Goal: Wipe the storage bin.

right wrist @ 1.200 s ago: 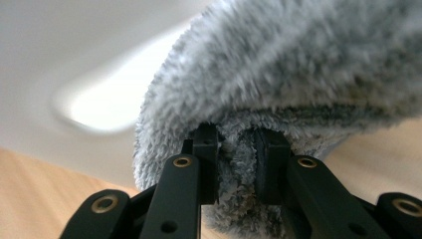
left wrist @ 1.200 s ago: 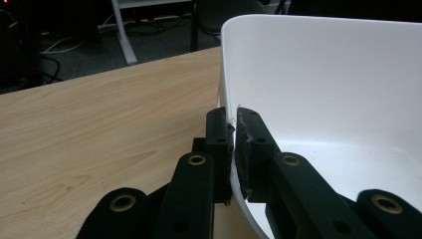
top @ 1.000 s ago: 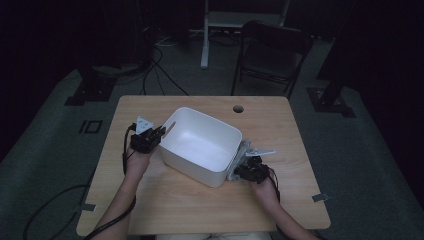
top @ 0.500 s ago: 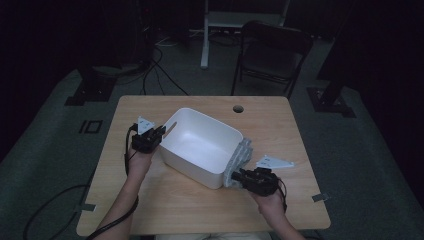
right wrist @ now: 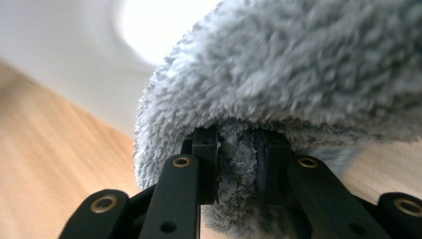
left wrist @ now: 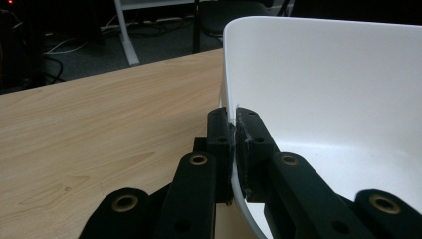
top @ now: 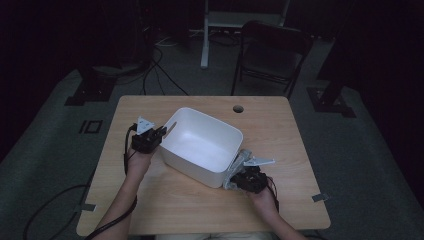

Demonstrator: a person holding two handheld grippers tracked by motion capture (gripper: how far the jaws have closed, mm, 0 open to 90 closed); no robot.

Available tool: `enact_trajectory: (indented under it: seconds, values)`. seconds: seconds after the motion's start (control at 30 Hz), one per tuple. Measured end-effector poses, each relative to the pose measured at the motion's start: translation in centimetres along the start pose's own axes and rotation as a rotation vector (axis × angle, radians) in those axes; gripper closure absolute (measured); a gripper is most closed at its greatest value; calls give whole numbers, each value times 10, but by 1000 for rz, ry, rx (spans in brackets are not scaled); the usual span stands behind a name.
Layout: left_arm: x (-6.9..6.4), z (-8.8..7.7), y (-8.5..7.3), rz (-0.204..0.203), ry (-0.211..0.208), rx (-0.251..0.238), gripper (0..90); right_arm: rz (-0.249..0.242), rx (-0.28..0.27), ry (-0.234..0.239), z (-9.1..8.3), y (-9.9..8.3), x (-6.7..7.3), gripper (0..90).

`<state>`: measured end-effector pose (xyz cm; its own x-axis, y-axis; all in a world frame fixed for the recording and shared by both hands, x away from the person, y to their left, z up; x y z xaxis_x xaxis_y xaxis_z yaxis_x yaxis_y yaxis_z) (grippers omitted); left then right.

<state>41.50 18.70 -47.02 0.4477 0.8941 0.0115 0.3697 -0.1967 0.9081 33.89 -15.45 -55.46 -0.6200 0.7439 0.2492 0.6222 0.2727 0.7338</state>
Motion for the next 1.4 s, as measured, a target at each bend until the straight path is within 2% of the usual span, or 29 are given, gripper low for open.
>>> enact_trajectory:
  seconds: [0.1,0.17,0.2,0.27,0.33,0.37,0.47,0.53,0.63,0.8,0.93,0.97,1.03,1.1,1.13,1.23,1.3,1.4]
  values:
    - [0,0,1,3,18,4,857,32,26,12,5,-2,-5,753]
    - [-1,1,1,-4,27,4,860,17,25,7,1,0,-3,753]
    - [-1,1,1,-6,26,0,860,26,16,20,-4,1,-2,753]
    - [-2,2,1,-11,25,-3,861,23,-21,54,-16,4,5,753]
    - [-2,3,1,-8,30,0,861,1,-77,86,-32,8,14,750]
    - [-3,3,2,-7,31,0,861,-8,-120,124,-41,10,19,747]
    - [-3,3,2,-4,28,4,860,-33,-161,168,-53,15,27,666]
    - [-3,3,2,-6,25,3,859,-30,-180,175,-54,15,30,629]
    - [-3,3,2,0,24,8,859,-8,-172,203,-52,16,29,590]
    - [-3,3,2,-2,25,5,857,-40,-163,220,-55,18,32,529]
    - [-4,3,2,2,22,7,857,-39,-141,274,-57,17,35,408]
    - [-4,3,2,0,21,6,857,-35,-141,272,-57,17,35,392]
    - [-4,3,2,3,13,7,859,6,-142,279,-56,19,36,384]
    - [-4,3,2,-2,6,10,860,30,-148,254,-53,20,35,404]
    - [-4,3,2,0,4,12,860,20,-148,230,-50,20,34,422]
    - [-3,4,2,-1,-12,13,860,-9,-144,204,-47,19,33,472]
    - [-3,4,3,5,-15,17,860,-57,-130,174,-45,18,33,507]
    - [-3,4,3,6,-21,17,860,-67,-124,174,-43,18,31,539]
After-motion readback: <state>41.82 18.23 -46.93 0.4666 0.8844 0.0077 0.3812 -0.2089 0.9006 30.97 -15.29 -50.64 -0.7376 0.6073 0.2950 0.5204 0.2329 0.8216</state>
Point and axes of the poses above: each handheld gripper's, and its own axes: z roughly forward along the jaws, y roughly out of its top, x roughly to its left, the point moved 3 cm from there along z, roughly forward along the jaws
